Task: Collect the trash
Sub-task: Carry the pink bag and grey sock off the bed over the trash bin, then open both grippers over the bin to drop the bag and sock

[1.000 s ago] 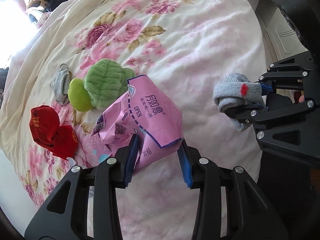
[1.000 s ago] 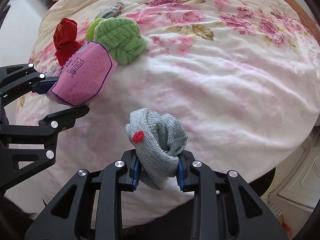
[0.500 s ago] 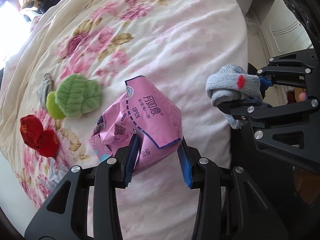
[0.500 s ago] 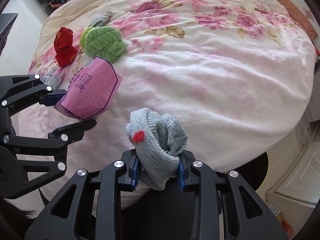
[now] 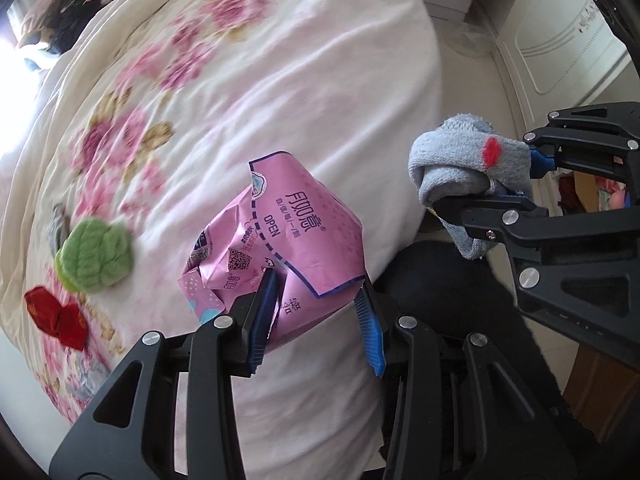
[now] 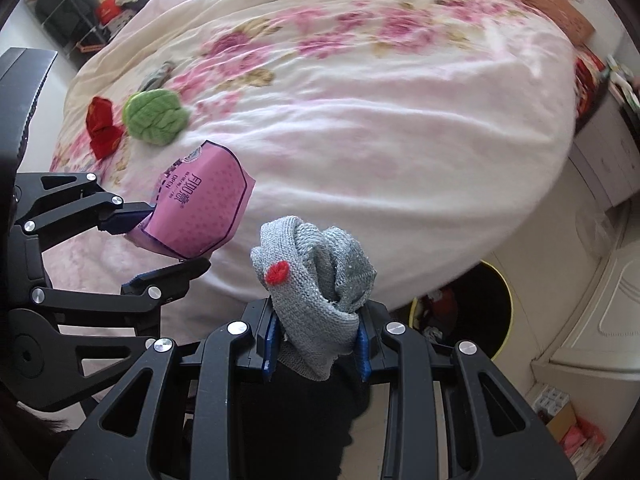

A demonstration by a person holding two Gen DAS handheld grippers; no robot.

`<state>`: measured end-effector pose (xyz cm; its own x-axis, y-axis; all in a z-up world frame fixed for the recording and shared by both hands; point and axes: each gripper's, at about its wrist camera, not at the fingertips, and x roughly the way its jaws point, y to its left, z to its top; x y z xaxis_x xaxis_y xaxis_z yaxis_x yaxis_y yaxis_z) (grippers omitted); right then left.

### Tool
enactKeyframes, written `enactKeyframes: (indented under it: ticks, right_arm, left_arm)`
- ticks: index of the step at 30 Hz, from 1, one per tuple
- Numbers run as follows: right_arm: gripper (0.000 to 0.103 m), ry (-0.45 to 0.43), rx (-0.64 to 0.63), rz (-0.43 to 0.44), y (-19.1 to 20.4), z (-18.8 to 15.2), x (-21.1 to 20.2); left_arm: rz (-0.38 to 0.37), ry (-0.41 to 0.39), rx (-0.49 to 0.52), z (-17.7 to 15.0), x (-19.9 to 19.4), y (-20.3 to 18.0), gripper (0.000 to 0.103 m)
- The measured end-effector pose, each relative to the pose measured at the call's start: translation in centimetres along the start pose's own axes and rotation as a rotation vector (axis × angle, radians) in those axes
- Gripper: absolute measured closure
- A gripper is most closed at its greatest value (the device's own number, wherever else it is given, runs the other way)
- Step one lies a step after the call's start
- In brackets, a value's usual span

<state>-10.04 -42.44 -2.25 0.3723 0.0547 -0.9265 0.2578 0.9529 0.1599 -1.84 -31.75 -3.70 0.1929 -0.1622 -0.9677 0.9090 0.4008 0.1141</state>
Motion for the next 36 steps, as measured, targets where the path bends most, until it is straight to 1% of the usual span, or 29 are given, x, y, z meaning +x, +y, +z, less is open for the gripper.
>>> enactKeyframes:
  ticks: [6,14,26,30,33,36]
  right_arm:
    - [0.076,-0.001,0.048,-0.024,-4.2,-1.7,-1.1]
    - [0.076,-0.03,0.115,-0.049,-9.2,-3.9,-2.6]
    - [0.076,-0.037,0.22,-0.074,-14.9,-7.1,-3.3]
    - [0.076,-0.04,0.26,-0.107,-17.2,-8.2,-3.5]
    - [0.076,-0.049,0.29,-0.145,-19.1,-8.9,-3.9]
    - [0.076,-0.055,0.339,-0.18,-21.4,-9.8,-4.3]
  left_arm:
    - [-0.016,-0.003,0.046,2.3,0.2,-4.1,0.064]
    - [-0.025,0.012,0.099,4.4,1.0,-8.2,0.064]
    - [-0.047,0.039,0.183,7.3,2.6,-14.2,0.064]
    - [-0.056,0.046,0.206,8.7,3.5,-15.7,0.064]
    - [-0.081,0.052,0.224,9.9,4.4,-17.2,0.064]
    - [-0.129,0.06,0.239,11.1,5.4,-18.8,0.064]
